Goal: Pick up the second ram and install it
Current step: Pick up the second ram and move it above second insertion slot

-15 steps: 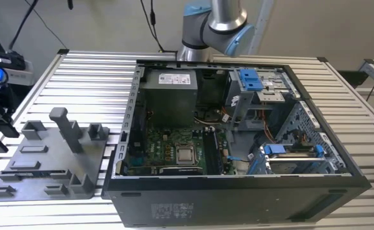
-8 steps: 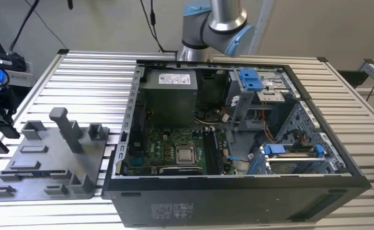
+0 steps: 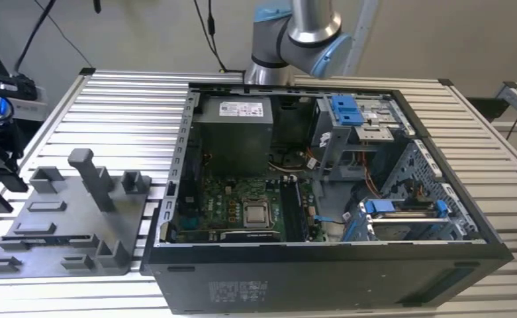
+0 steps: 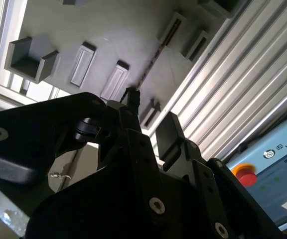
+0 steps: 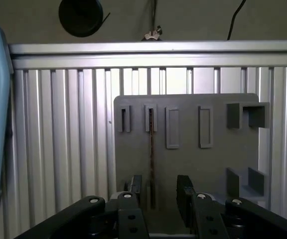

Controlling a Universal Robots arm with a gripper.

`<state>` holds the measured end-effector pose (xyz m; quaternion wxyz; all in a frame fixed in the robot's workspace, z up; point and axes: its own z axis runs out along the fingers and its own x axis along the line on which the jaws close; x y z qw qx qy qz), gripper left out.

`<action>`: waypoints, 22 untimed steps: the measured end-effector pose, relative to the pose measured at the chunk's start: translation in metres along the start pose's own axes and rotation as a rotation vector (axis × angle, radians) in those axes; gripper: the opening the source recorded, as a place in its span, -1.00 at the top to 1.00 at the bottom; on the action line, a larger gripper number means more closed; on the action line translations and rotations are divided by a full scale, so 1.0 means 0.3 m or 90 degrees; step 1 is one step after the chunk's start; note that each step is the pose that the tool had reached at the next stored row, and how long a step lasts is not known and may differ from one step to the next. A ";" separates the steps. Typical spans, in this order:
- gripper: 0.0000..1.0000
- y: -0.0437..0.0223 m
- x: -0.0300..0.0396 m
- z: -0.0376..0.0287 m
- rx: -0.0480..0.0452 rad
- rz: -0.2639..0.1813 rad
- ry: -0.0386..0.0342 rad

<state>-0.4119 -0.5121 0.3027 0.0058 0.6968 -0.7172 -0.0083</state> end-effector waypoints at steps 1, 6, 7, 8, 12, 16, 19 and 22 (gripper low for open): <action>0.16 0.000 0.000 0.002 0.0001 0.000 -0.0001; 0.16 0.000 0.000 0.014 0.0000 0.000 0.0001; 0.16 0.000 0.000 0.017 0.0000 0.000 0.0003; 0.16 0.000 0.000 0.019 0.0000 0.000 0.0006; 0.16 -0.001 0.000 0.029 0.0001 0.000 0.0013; 0.16 -0.001 0.000 0.039 0.0001 0.000 0.0018; 0.16 -0.001 0.000 0.046 0.0001 0.000 0.0020; 0.16 -0.001 0.000 0.048 -0.0001 0.000 0.0021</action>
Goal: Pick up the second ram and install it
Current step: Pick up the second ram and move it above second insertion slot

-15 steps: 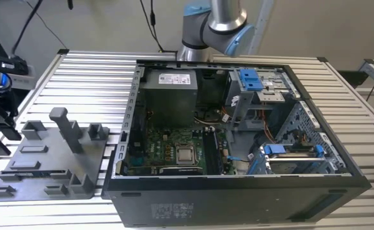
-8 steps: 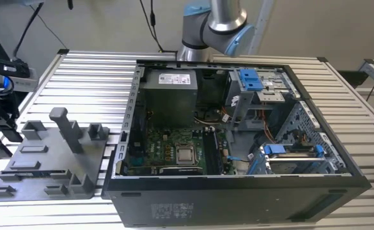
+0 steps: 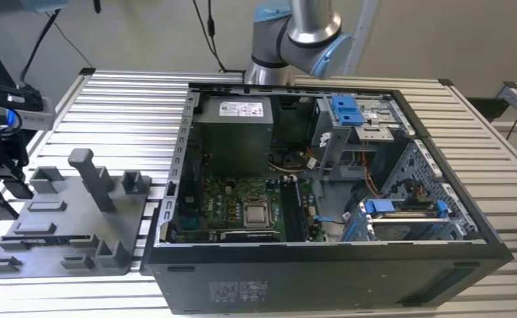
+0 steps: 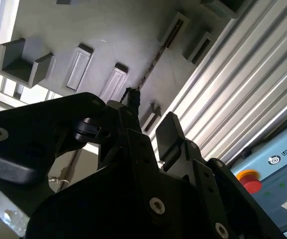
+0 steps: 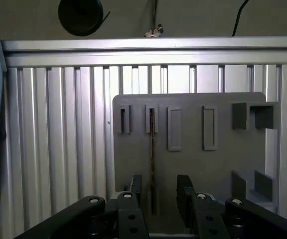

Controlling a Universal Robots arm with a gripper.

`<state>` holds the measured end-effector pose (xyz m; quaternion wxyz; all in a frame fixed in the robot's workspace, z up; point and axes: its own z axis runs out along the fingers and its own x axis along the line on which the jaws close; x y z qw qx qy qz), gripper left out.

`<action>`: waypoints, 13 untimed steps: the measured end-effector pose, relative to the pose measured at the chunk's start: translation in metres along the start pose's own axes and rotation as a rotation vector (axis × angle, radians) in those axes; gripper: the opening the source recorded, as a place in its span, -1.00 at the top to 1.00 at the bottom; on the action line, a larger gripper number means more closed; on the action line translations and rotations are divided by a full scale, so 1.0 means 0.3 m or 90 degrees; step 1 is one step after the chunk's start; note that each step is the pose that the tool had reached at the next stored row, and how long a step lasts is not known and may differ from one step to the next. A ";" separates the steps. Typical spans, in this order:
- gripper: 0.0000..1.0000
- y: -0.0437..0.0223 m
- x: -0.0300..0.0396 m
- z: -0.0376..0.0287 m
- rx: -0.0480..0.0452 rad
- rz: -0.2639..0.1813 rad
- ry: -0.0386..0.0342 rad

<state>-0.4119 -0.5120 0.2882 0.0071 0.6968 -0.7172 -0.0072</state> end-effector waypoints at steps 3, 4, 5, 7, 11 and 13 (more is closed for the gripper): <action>0.16 0.000 0.000 0.001 0.0001 0.000 -0.0001; 0.16 0.000 0.000 0.001 0.0001 0.000 -0.0001; 0.16 0.000 0.000 0.002 0.0001 0.000 -0.0001; 0.16 0.000 0.000 0.002 0.0001 0.000 -0.0001; 0.16 0.000 0.000 0.007 0.0002 0.000 -0.0002; 0.16 0.000 0.000 0.012 0.0001 0.000 -0.0001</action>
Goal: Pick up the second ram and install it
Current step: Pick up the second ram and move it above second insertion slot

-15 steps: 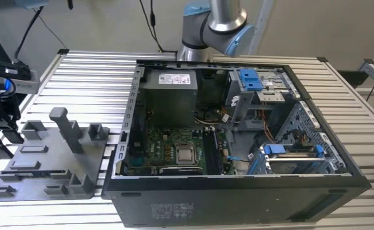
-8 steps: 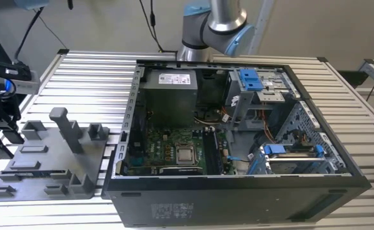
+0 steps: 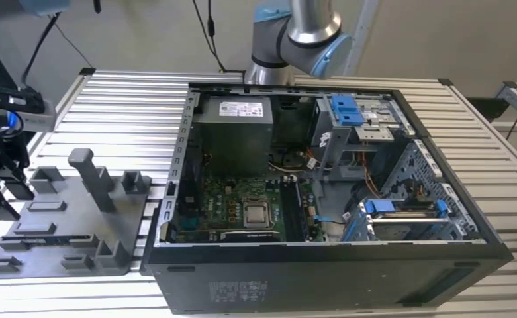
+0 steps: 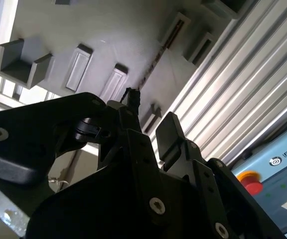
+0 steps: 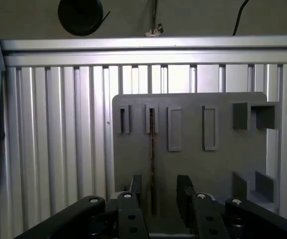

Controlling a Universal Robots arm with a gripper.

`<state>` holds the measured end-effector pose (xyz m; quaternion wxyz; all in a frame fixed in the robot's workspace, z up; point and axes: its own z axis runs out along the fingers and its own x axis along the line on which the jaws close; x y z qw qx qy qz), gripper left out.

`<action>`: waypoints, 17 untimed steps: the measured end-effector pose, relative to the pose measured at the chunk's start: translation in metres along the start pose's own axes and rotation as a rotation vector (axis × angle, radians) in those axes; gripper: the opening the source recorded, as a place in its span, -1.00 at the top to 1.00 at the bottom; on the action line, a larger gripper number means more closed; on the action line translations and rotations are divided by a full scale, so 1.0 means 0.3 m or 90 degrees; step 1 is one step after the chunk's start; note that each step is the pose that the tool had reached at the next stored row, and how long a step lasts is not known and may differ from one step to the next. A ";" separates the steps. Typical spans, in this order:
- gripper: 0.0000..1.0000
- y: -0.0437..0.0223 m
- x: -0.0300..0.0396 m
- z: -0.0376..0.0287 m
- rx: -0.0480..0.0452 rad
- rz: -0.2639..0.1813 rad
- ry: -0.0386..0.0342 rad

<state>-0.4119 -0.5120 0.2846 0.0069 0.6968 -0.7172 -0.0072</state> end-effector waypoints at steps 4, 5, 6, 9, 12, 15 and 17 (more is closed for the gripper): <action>0.16 0.000 0.000 0.016 0.0000 0.000 0.0001; 0.16 0.000 0.000 0.022 0.0000 0.000 0.0001; 0.16 -0.001 0.000 0.028 0.0000 0.000 0.0001; 0.16 -0.001 0.000 0.046 0.0005 0.000 0.0000; 0.16 0.000 0.000 0.061 0.0017 0.000 -0.0003; 0.16 0.003 0.000 0.076 0.0048 0.000 -0.0009; 0.16 0.007 0.000 0.086 0.0088 0.000 -0.0019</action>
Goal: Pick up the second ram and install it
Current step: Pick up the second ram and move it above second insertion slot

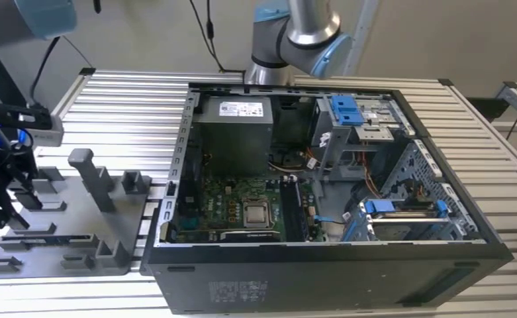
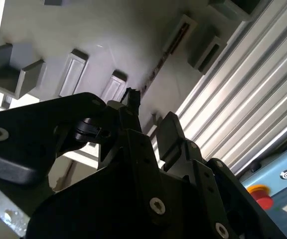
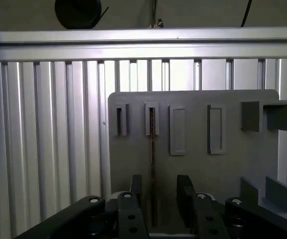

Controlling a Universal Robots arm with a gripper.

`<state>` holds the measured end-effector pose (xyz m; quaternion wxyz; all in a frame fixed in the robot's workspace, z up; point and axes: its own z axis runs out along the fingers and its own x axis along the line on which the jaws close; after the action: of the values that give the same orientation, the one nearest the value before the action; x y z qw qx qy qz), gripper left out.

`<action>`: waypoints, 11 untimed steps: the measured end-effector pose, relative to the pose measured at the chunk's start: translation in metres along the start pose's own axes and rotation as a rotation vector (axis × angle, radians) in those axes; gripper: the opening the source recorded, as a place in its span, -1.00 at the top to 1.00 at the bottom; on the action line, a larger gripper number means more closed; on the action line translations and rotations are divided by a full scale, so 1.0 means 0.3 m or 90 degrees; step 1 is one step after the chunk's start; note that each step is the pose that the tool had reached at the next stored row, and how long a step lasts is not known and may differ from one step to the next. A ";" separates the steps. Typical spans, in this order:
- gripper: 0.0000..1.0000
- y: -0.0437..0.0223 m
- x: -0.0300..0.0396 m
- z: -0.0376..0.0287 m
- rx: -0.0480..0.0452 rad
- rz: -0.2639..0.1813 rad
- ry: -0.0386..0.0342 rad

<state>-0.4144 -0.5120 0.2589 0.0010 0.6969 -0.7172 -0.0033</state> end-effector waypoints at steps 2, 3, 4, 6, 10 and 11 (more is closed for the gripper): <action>0.16 0.002 0.000 0.010 0.0010 0.000 -0.0002; 0.16 0.002 0.000 0.014 0.0010 0.000 -0.0001; 0.16 0.002 0.000 0.017 0.0010 0.000 0.0003; 0.16 0.002 0.000 0.022 0.0002 -0.001 0.0029; 0.16 0.002 0.000 0.039 0.0001 -0.004 0.0043; 0.16 0.002 0.000 0.043 0.0001 -0.005 0.0043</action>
<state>-0.4151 -0.5120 0.2459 0.0034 0.6998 -0.7144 -0.0008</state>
